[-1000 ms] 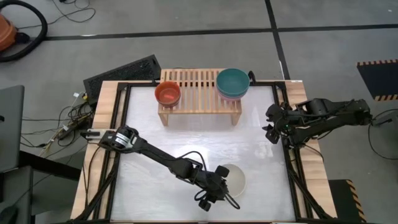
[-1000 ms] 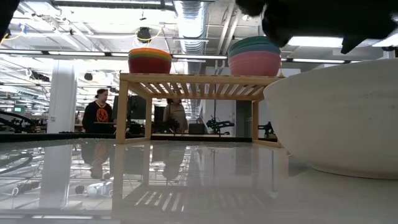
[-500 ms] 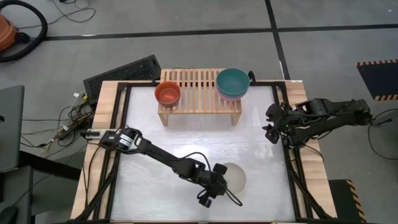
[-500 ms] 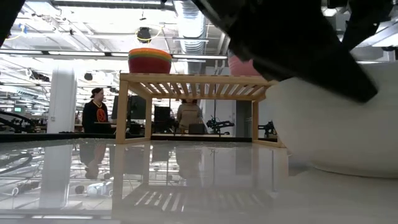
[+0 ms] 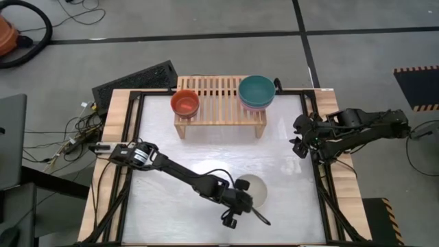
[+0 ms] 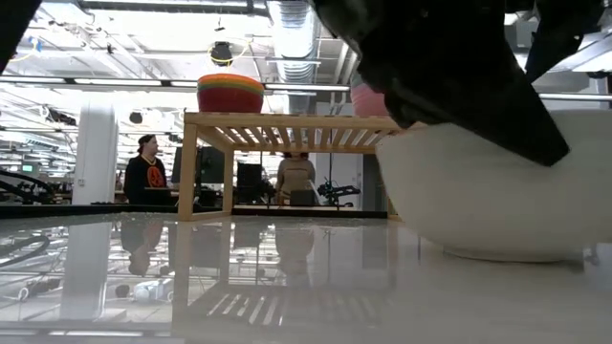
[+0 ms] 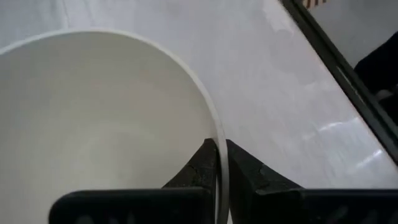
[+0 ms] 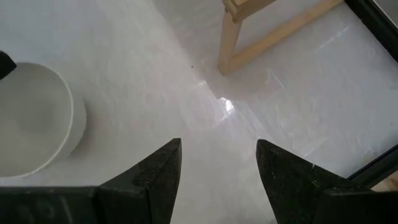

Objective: Place and stack bowls onto a shelf
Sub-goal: Stack the white bowl on top of the dark green bowl on the shelf

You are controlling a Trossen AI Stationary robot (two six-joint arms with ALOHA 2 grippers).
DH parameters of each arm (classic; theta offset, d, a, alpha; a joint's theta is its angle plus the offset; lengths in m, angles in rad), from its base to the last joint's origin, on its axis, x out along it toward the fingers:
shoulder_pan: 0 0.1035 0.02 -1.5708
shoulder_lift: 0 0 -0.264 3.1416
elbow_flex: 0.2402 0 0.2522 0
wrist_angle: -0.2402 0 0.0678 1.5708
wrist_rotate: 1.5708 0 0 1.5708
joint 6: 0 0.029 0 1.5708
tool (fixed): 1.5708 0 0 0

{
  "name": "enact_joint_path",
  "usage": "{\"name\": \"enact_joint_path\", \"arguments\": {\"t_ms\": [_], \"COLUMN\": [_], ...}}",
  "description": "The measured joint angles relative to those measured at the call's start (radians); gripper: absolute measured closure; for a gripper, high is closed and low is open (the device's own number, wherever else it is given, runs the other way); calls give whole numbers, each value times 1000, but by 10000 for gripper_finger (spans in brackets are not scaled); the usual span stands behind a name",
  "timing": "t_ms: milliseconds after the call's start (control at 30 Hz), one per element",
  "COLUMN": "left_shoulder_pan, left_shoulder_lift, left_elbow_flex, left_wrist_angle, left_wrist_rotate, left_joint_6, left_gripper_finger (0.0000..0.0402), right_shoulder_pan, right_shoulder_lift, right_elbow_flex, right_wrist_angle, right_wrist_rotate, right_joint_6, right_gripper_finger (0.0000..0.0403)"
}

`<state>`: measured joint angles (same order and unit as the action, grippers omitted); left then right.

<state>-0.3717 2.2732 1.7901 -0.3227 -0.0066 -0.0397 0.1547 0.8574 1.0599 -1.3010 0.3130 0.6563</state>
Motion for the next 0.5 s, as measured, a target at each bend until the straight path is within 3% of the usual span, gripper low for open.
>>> {"name": "enact_joint_path", "arguments": {"t_ms": [233, 500], "left_shoulder_pan": [-1, 6], "left_shoulder_lift": [3, 3], "left_elbow_flex": [242, 558], "left_wrist_angle": [-274, -662], "left_wrist_rotate": [-34, -171], "left_joint_6": [-109, -16], "left_gripper_finger": [401, 401], "right_shoulder_pan": [0, 0], "right_shoulder_lift": [0, 0], "right_elbow_flex": [0, 0], "right_wrist_angle": [0, 0], "right_wrist_rotate": [0, 0], "right_joint_6": [-3, -3], "right_gripper_finger": [168, 168]}}
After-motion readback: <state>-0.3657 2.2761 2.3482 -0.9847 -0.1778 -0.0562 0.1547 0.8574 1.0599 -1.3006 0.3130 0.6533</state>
